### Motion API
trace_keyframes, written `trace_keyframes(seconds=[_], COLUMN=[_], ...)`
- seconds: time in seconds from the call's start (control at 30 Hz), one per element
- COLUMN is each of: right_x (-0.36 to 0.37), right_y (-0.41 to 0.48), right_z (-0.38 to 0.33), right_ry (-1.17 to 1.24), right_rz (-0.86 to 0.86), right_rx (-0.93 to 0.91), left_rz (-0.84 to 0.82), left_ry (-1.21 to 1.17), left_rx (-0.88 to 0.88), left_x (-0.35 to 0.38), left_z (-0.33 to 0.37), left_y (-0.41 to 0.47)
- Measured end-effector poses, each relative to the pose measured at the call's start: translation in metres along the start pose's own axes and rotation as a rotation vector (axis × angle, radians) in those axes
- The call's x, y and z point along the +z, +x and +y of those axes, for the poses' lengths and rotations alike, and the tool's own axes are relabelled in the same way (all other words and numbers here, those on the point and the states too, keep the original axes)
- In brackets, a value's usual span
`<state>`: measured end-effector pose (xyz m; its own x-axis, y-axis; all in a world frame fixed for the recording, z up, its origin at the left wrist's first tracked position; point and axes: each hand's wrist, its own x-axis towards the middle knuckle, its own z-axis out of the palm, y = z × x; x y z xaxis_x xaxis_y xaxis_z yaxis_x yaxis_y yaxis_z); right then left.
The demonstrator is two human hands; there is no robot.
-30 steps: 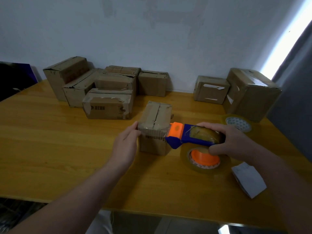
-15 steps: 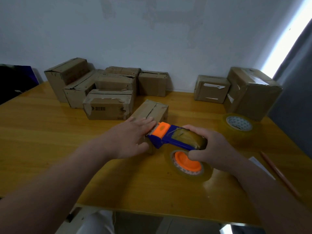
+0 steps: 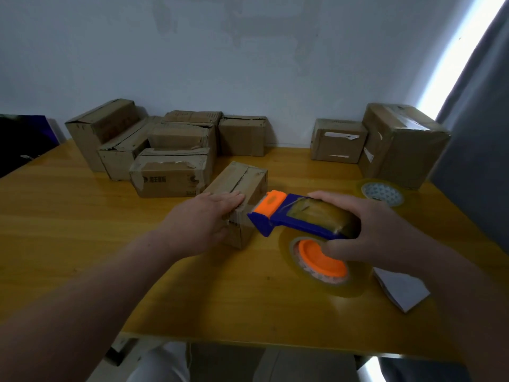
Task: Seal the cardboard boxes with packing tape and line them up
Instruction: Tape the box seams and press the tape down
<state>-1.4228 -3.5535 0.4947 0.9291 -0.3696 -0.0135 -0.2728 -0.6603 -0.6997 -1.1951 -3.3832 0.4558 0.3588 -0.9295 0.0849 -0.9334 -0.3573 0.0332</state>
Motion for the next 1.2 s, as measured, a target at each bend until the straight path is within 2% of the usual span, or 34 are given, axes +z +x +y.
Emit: trace_keyframes(seconds=[0.17, 0.4, 0.7, 0.83, 0.9, 1.0, 1.1, 1.2], right_x=[-0.007, 0.01, 0.009, 0.008, 0.006, 0.003, -0.002, -0.003], right_y=[-0.001, 0.044, 0.063, 0.059, 0.057, 0.054, 0.052, 0.052], right_z=[0.001, -0.015, -0.014, -0.008, -0.009, -0.013, -0.007, 0.001], right_ry=[-0.059, -0.23, 0.041, 0.173, 0.115, -0.094, -0.154, -0.279], right_rz=[-0.088, -0.184, -0.29, -0.261, -0.276, -0.351, -0.269, -0.02], right_rx=[0.074, 0.125, 0.312, 0.39, 0.393, 0.351, 0.353, 0.306], left_rz=[0.058, 0.073, 0.095, 0.09, 0.077, 0.046, 0.053, 0.084], left_ry=[-0.001, -0.016, 0.003, -0.006, -0.009, -0.021, -0.014, -0.053], left_rx=[-0.022, 0.003, 0.005, -0.005, -0.011, -0.041, -0.046, -0.048], left_x=[0.001, 0.004, 0.003, 0.004, 0.004, 0.002, 0.002, 0.005], left_z=[0.005, -0.002, -0.001, -0.001, -0.002, -0.001, 0.001, -0.002], left_y=[0.001, 0.004, 0.004, 0.004, 0.004, 0.005, 0.005, 0.004])
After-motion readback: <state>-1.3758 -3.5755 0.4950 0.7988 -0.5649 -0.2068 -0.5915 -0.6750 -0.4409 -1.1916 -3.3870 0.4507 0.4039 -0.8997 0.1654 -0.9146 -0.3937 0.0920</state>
